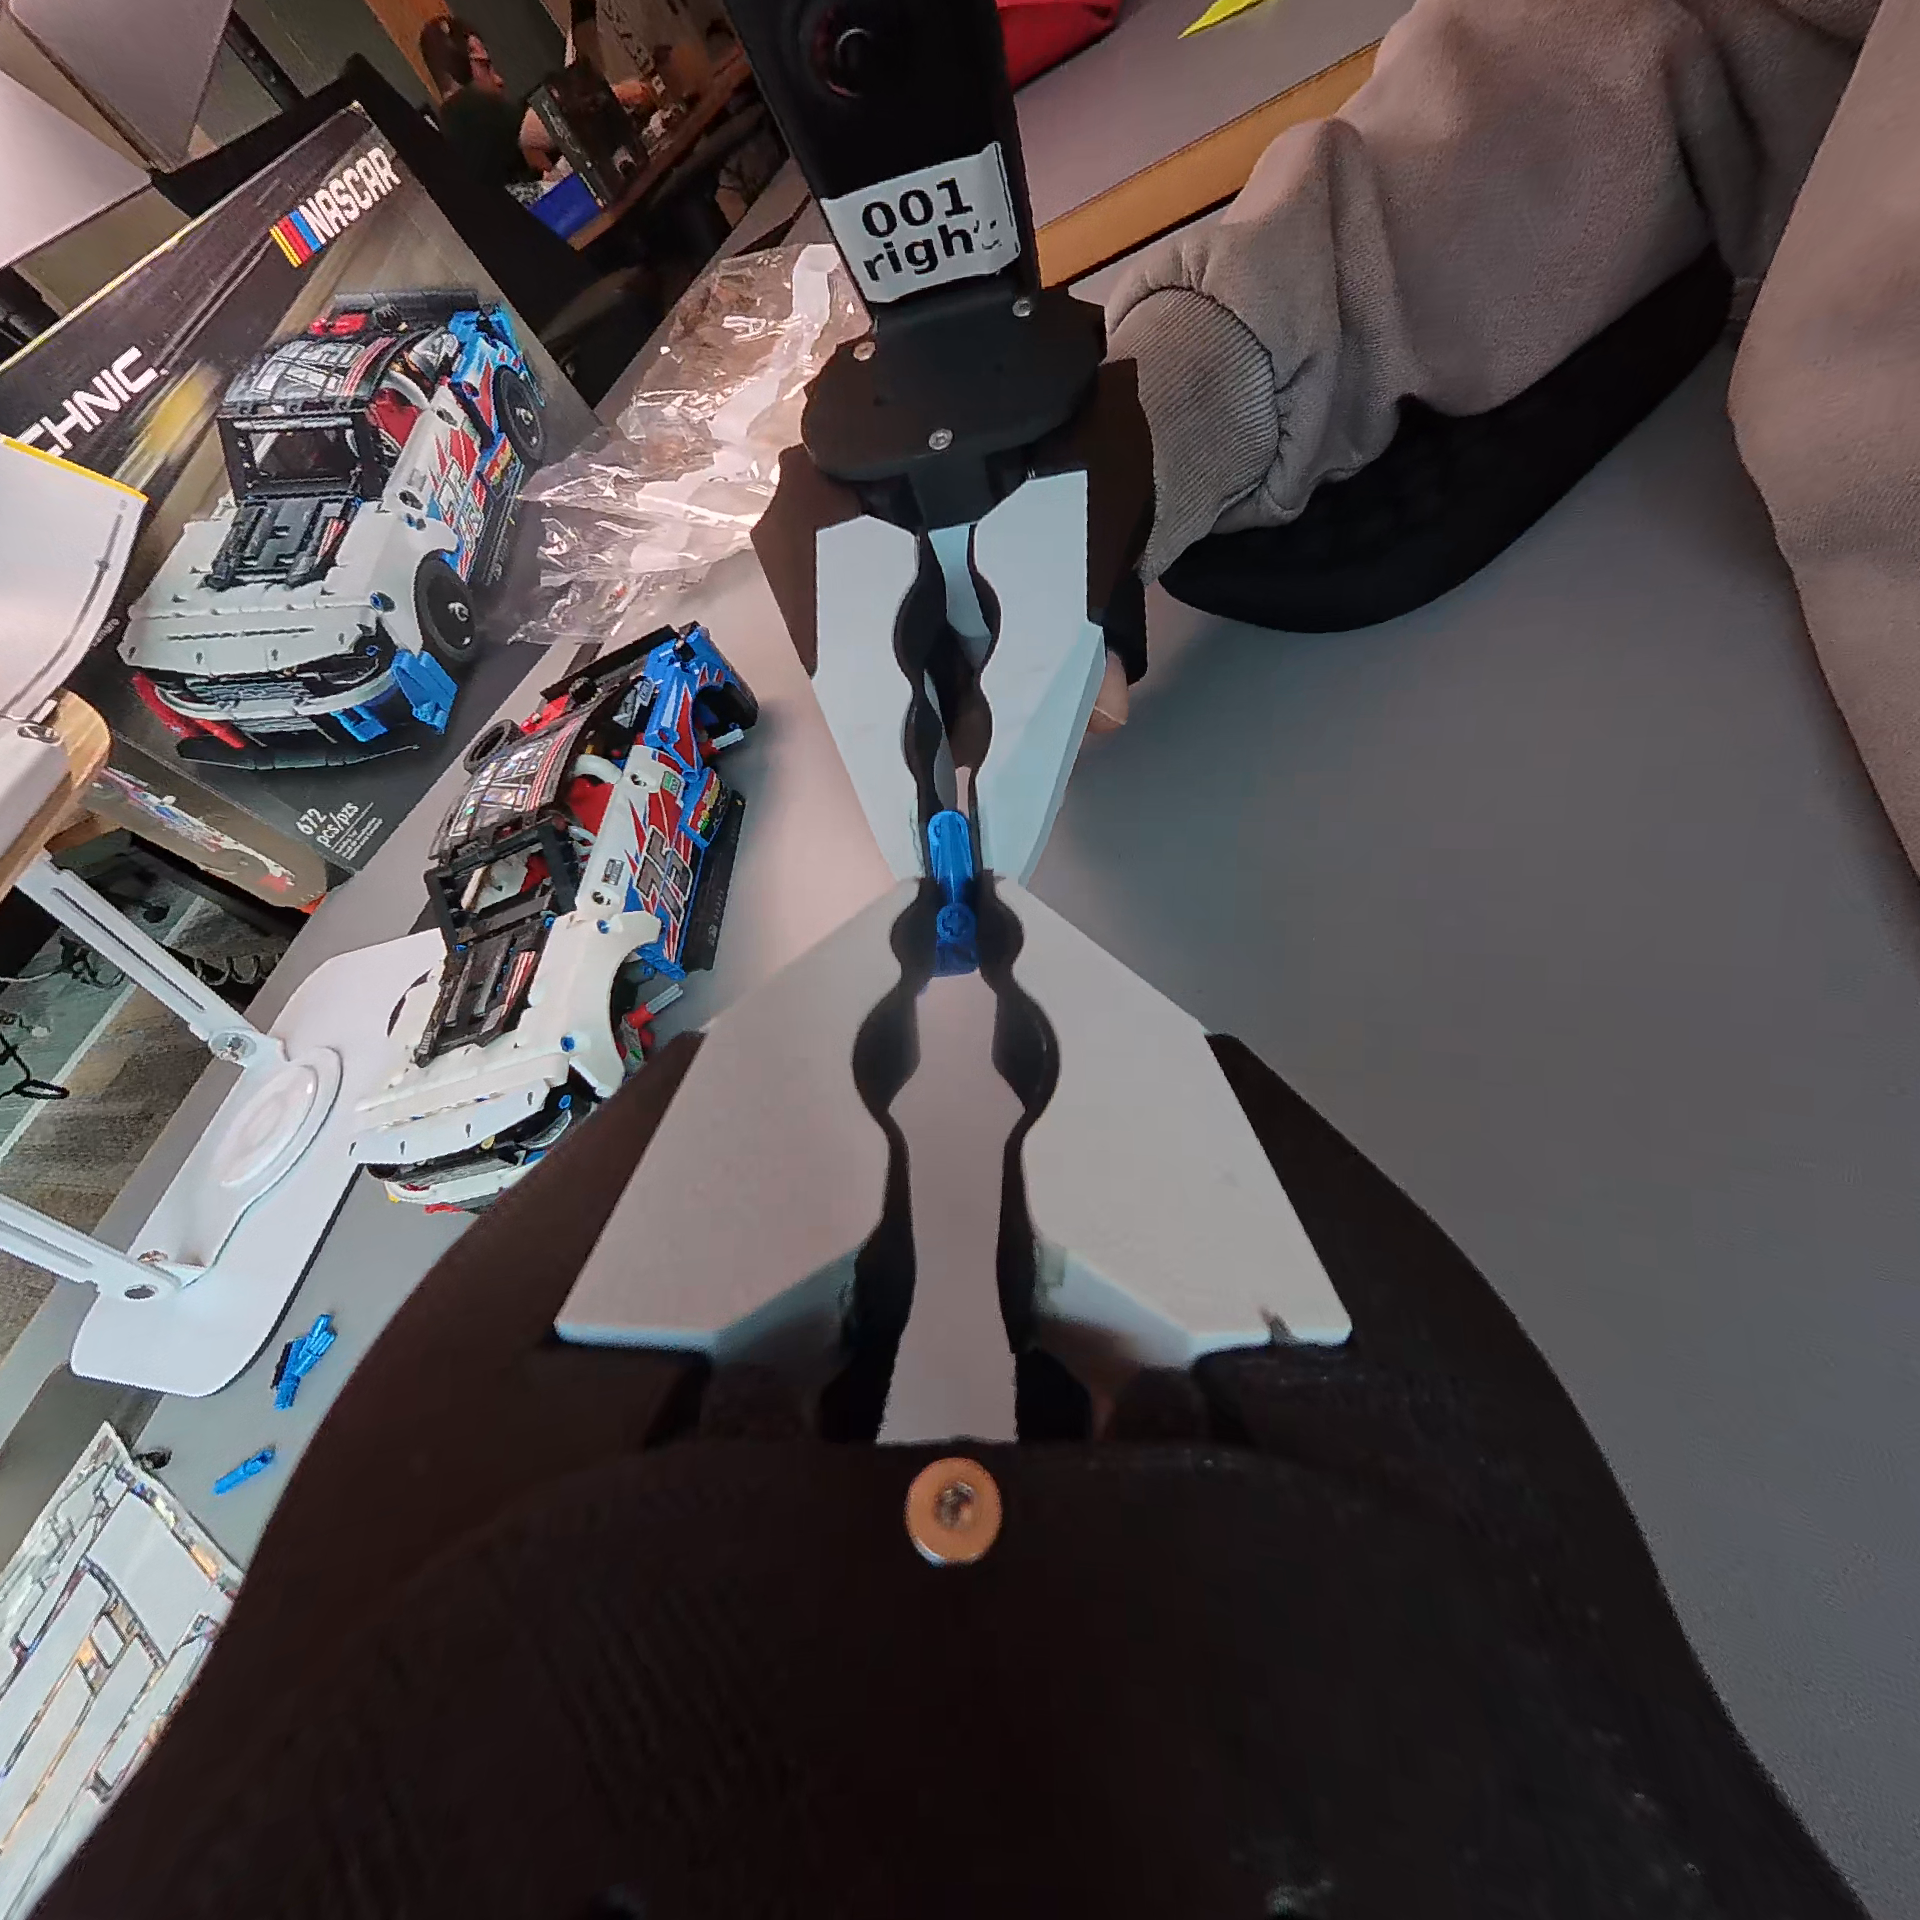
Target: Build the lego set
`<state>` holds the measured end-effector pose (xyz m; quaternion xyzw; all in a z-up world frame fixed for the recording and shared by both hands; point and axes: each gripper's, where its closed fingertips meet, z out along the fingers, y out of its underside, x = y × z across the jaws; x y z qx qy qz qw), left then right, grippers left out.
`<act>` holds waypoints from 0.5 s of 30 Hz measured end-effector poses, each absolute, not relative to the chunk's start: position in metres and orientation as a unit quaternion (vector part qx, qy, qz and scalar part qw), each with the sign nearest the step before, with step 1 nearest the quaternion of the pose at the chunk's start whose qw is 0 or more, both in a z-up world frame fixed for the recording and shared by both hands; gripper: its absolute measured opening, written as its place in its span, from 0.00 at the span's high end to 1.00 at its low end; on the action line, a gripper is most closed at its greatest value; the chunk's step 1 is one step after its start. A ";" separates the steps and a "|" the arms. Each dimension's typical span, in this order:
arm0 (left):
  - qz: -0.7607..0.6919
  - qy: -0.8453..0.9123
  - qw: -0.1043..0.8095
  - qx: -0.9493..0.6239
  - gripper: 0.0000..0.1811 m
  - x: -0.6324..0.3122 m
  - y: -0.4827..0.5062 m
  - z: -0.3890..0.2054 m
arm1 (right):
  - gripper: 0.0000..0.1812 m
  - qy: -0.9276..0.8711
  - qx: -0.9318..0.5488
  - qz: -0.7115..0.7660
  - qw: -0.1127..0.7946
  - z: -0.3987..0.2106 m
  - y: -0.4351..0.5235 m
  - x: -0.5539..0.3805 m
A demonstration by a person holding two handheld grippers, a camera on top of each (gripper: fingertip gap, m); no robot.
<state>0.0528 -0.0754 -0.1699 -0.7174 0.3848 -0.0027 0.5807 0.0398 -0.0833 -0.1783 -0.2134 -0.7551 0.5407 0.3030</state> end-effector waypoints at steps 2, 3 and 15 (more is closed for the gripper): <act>-0.009 0.380 0.577 -0.723 0.97 0.052 -0.075 -0.173 | 0.97 -0.762 -0.222 0.532 0.296 -0.183 -0.082 0.039; -0.015 0.378 0.574 -0.726 0.97 0.052 -0.074 -0.176 | 0.98 -0.767 -0.222 0.528 0.290 -0.186 -0.083 0.039; -0.106 0.321 0.566 -0.752 0.97 0.053 -0.069 -0.184 | 0.98 -0.787 -0.229 0.495 0.288 -0.192 -0.077 0.042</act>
